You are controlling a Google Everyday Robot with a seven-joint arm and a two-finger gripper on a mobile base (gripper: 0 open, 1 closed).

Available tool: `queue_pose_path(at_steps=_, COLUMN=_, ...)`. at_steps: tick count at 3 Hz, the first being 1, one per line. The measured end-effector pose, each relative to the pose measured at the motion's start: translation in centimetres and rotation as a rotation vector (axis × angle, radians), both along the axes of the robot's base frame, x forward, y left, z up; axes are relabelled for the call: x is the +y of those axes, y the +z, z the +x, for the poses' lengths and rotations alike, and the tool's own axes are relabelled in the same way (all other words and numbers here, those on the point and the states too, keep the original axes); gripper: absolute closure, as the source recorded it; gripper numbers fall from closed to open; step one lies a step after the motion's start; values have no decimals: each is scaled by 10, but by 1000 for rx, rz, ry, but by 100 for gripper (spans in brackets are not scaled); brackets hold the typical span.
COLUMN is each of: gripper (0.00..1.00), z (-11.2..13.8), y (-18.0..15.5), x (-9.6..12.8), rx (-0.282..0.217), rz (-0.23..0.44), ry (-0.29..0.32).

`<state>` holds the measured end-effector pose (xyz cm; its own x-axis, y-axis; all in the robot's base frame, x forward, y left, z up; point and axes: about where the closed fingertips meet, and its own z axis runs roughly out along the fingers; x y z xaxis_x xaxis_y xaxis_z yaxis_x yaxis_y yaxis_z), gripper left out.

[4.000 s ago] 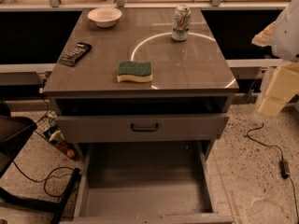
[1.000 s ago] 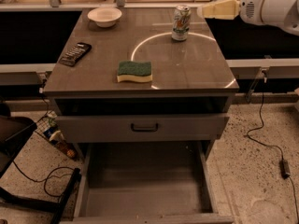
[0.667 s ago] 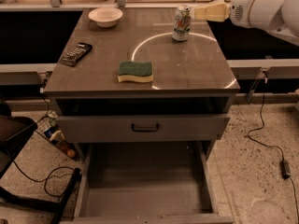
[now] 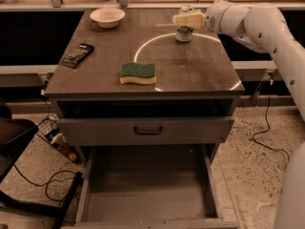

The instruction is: Move 7up can near rxbar chocolate

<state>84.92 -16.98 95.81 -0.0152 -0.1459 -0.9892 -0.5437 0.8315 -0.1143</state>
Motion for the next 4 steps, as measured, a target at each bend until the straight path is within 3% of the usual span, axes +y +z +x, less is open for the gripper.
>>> queue_pose_path(at_steps=1, gripper=0, z=27, y=-18, x=5, rx=12, rz=7, ry=15)
queue_pose_path(at_steps=3, gripper=2, z=57, y=-53, x=9, rx=67, rz=115, ry=35)
queue_pose_path(at_steps=4, gripper=20, z=58, y=-53, x=12, rx=67, rz=113, ry=38)
